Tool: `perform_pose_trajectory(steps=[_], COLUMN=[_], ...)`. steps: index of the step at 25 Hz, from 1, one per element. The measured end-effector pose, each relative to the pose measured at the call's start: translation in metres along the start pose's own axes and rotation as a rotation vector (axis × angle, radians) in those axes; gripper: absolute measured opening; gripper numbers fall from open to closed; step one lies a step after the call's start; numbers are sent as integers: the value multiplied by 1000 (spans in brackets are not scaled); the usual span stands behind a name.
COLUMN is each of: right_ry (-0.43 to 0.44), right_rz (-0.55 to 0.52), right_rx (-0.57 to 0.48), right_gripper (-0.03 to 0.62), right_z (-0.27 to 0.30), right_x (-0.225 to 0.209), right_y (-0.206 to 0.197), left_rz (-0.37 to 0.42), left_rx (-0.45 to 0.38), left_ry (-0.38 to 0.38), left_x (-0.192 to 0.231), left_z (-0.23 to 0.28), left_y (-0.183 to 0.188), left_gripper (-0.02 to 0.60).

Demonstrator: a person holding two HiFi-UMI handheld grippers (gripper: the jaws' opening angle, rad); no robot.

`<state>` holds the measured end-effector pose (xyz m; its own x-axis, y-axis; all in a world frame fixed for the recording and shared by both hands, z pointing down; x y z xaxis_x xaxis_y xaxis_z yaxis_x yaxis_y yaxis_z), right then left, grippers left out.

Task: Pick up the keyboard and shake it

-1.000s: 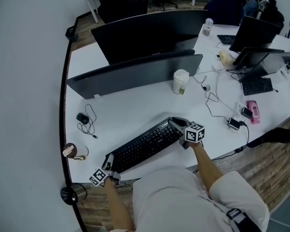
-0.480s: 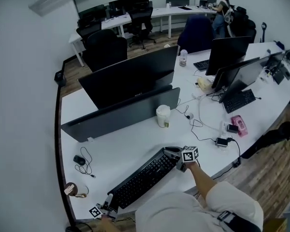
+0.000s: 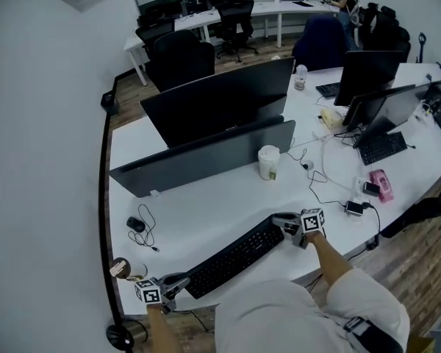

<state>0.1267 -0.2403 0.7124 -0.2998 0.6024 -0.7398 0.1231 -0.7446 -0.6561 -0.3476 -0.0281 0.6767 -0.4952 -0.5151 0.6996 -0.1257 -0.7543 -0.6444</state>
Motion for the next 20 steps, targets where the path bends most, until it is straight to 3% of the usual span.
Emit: perform_pose_trajectory(steps=[4, 8, 11, 15, 17, 18, 20], right_ry=[65, 123, 159, 199, 249, 280, 327], right_rz=[-163, -234, -260, -341, -350, -349, -383], right_rx=[253, 437, 573, 834, 911, 946, 1013], right_gripper=[150, 225, 247, 259, 241, 187, 153], right_z=[7, 18, 37, 46, 49, 49, 48], right_x=[12, 23, 28, 30, 37, 41, 52], right_y=[20, 33, 28, 9, 6, 4, 2], left_rz=[91, 138, 153, 226, 264, 286, 330], left_rx=[46, 129, 192, 303, 364, 394, 457], left_ry=[3, 6, 7, 4, 12, 19, 30], left_x=[-3, -7, -7, -16, -18, -19, -23], left_z=[-2, 0, -3, 6, 7, 8, 10], left_y=[16, 31, 40, 51, 58, 61, 66], left_gripper=[101, 101, 101, 101, 101, 101, 101])
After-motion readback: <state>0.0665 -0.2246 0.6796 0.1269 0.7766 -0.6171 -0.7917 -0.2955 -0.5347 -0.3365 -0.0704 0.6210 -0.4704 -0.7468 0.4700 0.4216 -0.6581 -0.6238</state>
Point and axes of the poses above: the fingertips, and each gripper's own axes: z forward along the fingers, x to its left, y out of its top, the point moved 7 cm from there along -z, backward along the fingers, and after that the axes turned 1 degree about x, right-handed, at the moved point
